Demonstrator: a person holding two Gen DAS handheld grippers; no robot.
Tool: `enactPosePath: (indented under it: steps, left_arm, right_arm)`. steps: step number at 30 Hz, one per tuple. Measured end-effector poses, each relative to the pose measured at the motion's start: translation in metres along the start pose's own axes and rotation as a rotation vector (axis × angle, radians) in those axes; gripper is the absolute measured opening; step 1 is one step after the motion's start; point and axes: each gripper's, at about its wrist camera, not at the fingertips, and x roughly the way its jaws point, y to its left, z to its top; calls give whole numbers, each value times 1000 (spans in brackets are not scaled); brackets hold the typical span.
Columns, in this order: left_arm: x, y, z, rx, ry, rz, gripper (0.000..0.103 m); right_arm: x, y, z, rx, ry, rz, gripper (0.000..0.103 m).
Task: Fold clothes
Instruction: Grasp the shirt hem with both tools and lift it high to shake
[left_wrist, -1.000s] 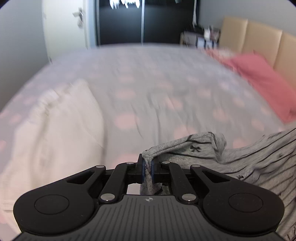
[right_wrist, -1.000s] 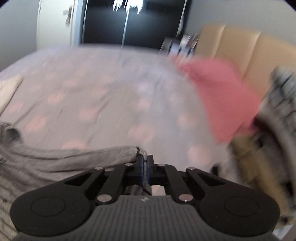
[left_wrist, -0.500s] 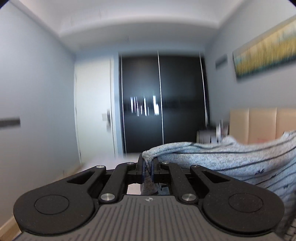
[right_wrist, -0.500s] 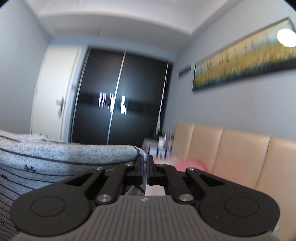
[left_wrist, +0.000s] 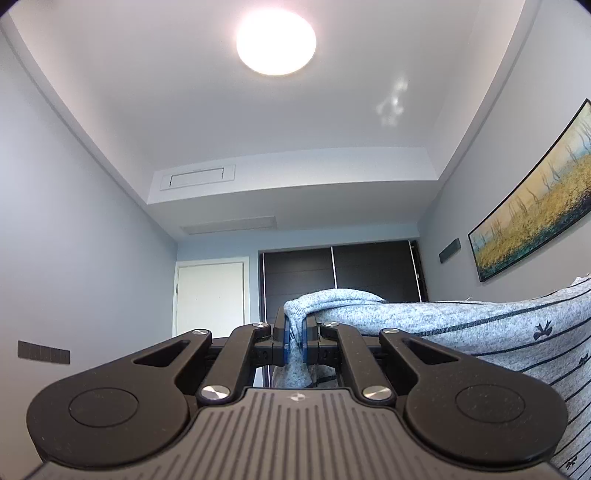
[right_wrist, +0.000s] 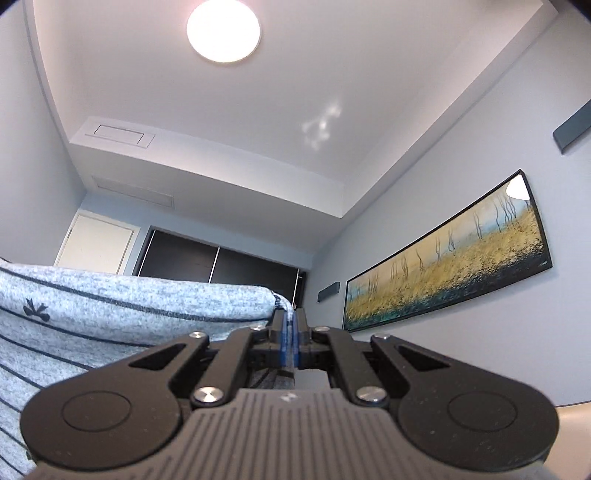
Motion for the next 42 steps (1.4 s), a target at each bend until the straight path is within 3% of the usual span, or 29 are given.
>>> enactPosePath:
  steps: [7, 11, 16, 22, 32, 37, 42]
  left_arm:
    - [-30, -3, -6, 51, 58, -21, 4]
    - [-12, -12, -29, 77, 158, -41, 4]
    - [40, -36, -82, 146, 327, -69, 4]
    - [125, -61, -188, 224, 576, -124, 4]
    - [279, -106, -403, 309, 949, -184, 4]
    - [284, -106, -511, 361, 1121, -229, 4]
    - [268, -98, -564, 402, 1213, -278, 5]
  right_arm:
    - [-28, -13, -1, 1, 11, 3, 4]
    - [-22, -9, -27, -19, 77, 23, 4]
    - [10, 6, -81, -41, 206, 54, 4]
    - [64, 36, -175, -103, 432, 116, 4]
    - [190, 108, -381, -197, 840, 185, 4]
    - [234, 143, -487, -266, 1018, 205, 4]
    - [250, 158, -568, -276, 1171, 237, 4]
